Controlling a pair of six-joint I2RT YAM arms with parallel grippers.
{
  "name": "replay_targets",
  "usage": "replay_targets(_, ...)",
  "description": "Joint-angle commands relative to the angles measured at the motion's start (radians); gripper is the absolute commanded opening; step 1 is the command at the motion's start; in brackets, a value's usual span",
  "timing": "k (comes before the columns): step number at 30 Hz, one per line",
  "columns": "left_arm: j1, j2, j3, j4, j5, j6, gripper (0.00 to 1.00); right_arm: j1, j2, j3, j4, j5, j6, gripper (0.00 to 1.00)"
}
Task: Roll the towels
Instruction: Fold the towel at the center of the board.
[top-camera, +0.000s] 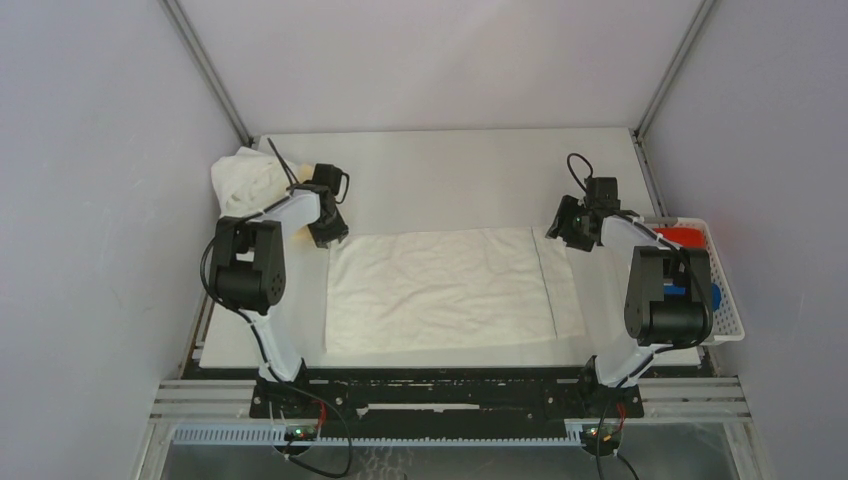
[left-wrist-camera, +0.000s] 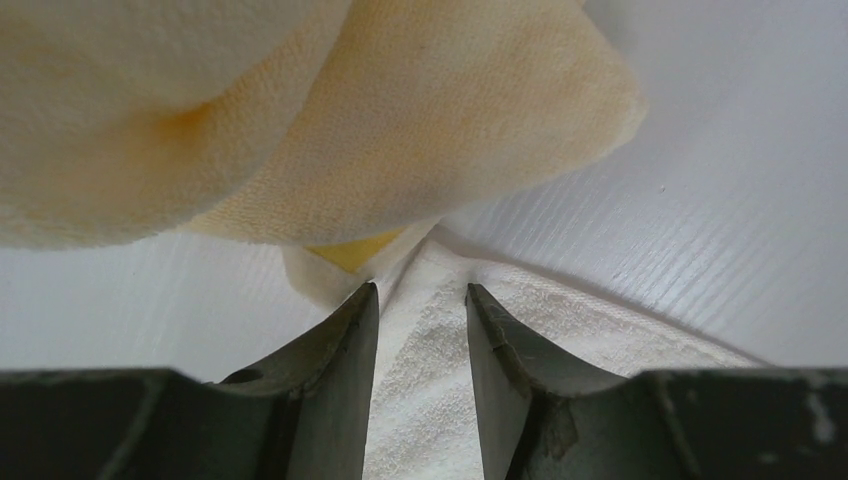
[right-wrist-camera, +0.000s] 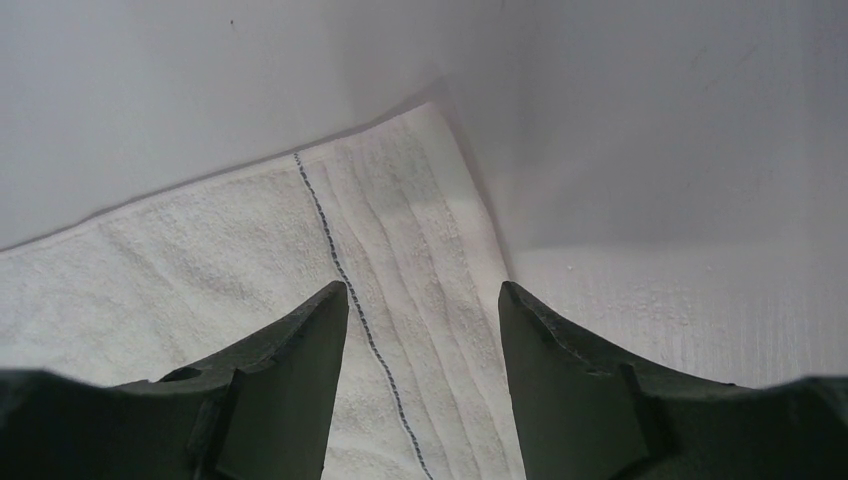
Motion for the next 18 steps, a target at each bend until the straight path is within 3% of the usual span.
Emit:
replay_targets(1,0.007,-0.004,0.044,-0.011,0.021,0.018,0.42,-0.002,-0.019,0.034,0.033,-0.02,-0.016,0.57)
replay_targets(6,-0.01,-0.026,0.01,0.015,0.1,0.006,0.4,-0.007,-0.033,0.034,0.025,-0.025,-0.017,0.57)
replay_targets(18,-0.016,-0.056,0.019,-0.013,0.062,-0.009,0.41,0.008,0.026,0.034,0.059,-0.162,-0.029,0.57)
